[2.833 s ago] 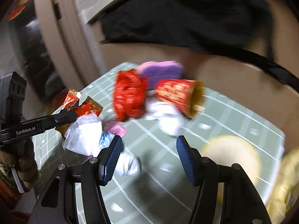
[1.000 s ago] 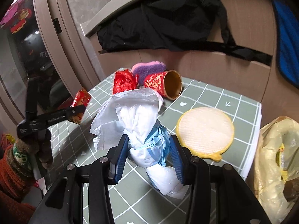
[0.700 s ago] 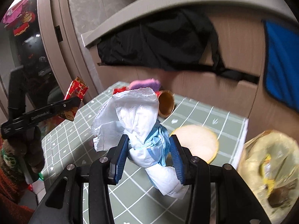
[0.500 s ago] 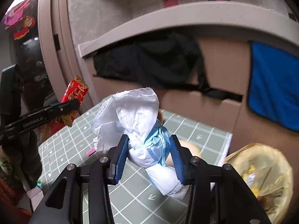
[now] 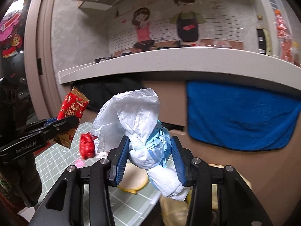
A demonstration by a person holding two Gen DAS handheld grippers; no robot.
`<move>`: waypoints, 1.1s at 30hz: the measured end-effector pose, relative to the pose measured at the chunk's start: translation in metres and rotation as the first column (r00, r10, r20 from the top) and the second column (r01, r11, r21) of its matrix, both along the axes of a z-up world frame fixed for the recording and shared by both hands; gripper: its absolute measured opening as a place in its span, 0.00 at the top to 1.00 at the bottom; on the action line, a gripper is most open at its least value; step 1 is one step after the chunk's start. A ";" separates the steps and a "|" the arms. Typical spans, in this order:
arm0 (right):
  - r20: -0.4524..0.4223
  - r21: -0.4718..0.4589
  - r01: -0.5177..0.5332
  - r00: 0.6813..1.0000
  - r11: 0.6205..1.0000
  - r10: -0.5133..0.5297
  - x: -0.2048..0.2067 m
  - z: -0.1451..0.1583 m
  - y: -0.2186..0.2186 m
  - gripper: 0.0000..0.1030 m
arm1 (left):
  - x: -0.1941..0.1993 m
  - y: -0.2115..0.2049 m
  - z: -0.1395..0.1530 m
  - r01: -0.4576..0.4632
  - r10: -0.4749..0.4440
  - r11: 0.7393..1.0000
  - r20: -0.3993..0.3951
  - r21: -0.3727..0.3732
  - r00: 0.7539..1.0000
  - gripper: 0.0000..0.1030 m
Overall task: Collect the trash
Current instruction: 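Lift the red wrapper and white-blue bag and carry both over the bin, then open both tools to drop the wrapper and bag into the bin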
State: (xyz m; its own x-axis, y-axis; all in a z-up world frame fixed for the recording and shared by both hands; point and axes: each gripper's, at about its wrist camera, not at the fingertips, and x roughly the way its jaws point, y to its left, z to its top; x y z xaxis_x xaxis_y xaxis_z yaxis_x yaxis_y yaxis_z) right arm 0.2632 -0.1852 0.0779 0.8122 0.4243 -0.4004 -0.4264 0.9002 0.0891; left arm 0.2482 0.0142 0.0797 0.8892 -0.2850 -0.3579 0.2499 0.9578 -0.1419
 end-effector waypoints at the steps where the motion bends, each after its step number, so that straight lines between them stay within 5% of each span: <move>1: 0.001 0.001 0.009 1.000 1.000 -0.009 0.000 0.001 -0.005 0.60 | 0.002 -0.009 0.000 0.016 -0.016 1.000 0.001 0.001 1.000 0.76; 15: -0.042 0.024 0.180 0.983 0.983 -0.179 0.005 -0.023 -0.099 0.60 | 0.041 -0.101 -0.034 0.193 -0.195 0.980 -0.071 -0.042 0.978 0.76; 33: -0.149 0.063 0.230 0.964 0.971 -0.219 0.028 -0.071 -0.138 0.60 | 0.078 -0.144 -0.087 0.222 -0.228 0.974 -0.188 -0.056 0.955 0.76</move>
State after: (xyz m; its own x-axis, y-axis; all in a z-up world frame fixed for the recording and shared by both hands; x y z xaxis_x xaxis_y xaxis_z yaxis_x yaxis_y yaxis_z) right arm 0.2916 -0.3231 0.0067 0.8284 0.2722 -0.4896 -0.1921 0.9591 0.2081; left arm 0.3258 -0.1299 -0.0078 0.7160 -0.4845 -0.5025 0.4232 0.8738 -0.2395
